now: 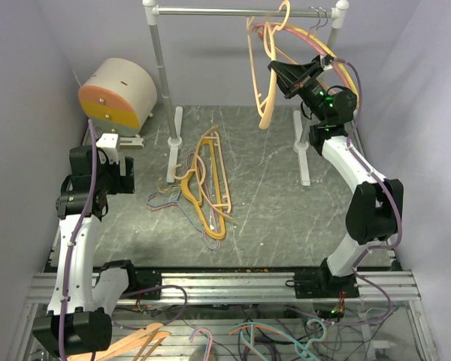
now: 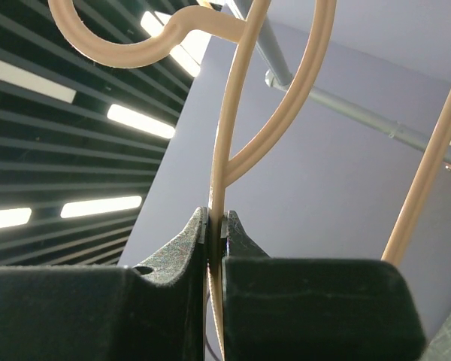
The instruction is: Organize the hangers
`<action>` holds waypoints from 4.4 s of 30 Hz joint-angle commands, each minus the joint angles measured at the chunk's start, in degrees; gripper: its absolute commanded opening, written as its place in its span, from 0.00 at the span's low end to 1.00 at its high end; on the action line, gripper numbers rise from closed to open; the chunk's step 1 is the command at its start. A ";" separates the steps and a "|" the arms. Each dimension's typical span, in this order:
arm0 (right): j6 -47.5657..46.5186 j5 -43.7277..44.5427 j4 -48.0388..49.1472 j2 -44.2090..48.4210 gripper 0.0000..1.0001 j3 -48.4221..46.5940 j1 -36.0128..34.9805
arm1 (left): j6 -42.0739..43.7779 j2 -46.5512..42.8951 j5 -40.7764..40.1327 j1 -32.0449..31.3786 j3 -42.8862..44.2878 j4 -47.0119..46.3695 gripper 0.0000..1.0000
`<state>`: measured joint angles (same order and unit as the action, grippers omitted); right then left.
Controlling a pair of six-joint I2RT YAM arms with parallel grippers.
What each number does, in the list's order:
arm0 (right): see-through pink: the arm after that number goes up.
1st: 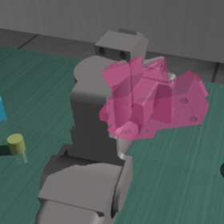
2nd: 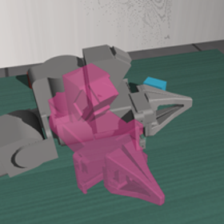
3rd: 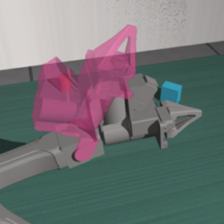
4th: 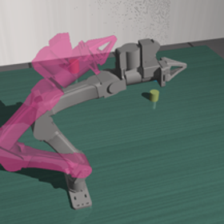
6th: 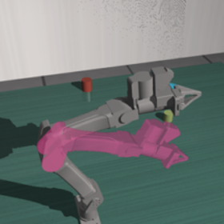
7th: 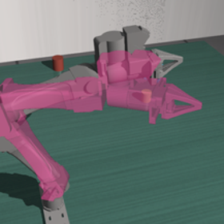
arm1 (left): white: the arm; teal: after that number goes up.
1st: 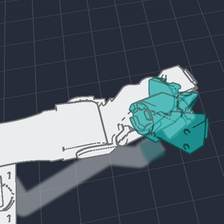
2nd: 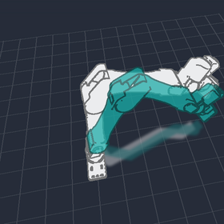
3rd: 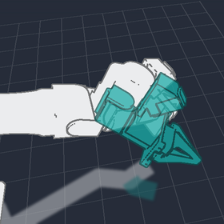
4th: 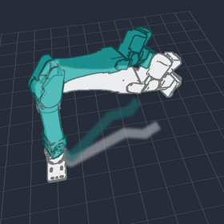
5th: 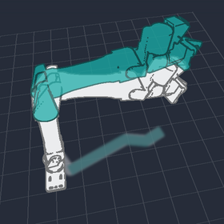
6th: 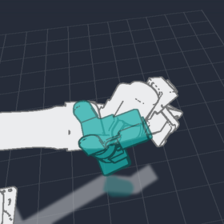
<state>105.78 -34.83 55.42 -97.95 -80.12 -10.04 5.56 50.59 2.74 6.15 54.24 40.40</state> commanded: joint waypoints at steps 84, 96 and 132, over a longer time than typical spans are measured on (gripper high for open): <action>-68.06 46.30 -44.05 32.45 1.00 19.70 -22.26 | 0.24 0.12 0.61 -0.17 -0.32 -1.55 0.98; -68.39 36.32 -34.87 29.59 1.00 25.63 -20.02 | 0.24 -0.06 0.46 -0.18 -0.27 -1.46 0.98; -87.83 45.32 -30.41 20.67 0.91 51.00 -45.18 | 0.23 -0.14 0.76 0.47 -0.44 -1.56 0.98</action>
<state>19.20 2.76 28.84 -73.32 -22.90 -50.13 5.58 50.74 2.81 6.28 54.24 40.40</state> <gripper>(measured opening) 0.925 0.980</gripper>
